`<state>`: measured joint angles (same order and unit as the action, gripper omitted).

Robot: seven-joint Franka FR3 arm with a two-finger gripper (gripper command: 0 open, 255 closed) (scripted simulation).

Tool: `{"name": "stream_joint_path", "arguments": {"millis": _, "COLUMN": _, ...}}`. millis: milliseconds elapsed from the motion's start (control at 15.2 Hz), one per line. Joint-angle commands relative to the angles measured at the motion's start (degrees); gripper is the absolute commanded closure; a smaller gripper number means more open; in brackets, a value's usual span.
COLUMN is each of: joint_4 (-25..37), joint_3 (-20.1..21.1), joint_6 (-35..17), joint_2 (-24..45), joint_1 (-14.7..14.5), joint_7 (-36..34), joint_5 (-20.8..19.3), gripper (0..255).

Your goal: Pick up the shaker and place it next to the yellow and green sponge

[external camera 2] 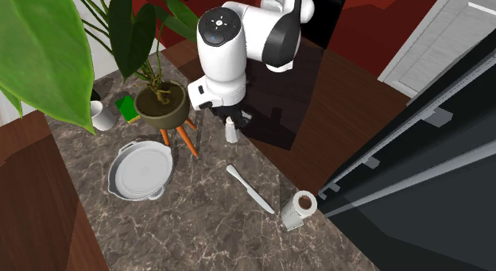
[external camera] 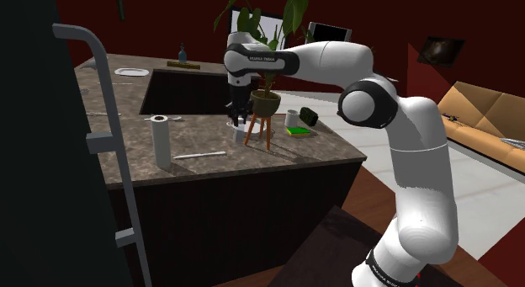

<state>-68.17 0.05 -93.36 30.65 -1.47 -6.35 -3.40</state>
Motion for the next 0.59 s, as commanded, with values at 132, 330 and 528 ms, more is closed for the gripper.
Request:
{"name": "stream_joint_path", "arguments": {"millis": 132, "joint_4": 3.7, "joint_3": 0.0, "joint_6": 3.3, "joint_2": 0.4, "joint_1": -0.1, "joint_7": 0.1, "joint_5": 0.0, "gripper": 255}}
{"name": "stream_joint_path", "arguments": {"millis": 330, "joint_4": 7.1, "joint_3": 0.0, "joint_6": 6.0, "joint_2": 1.1, "joint_1": -0.1, "joint_7": 0.3, "joint_5": 0.0, "gripper": 255}}
{"name": "stream_joint_path", "arguments": {"millis": 528, "joint_4": 11.0, "joint_3": 0.0, "joint_6": 9.0, "joint_2": 2.0, "joint_1": -0.1, "joint_7": 0.4, "joint_5": 0.0, "gripper": 255}}
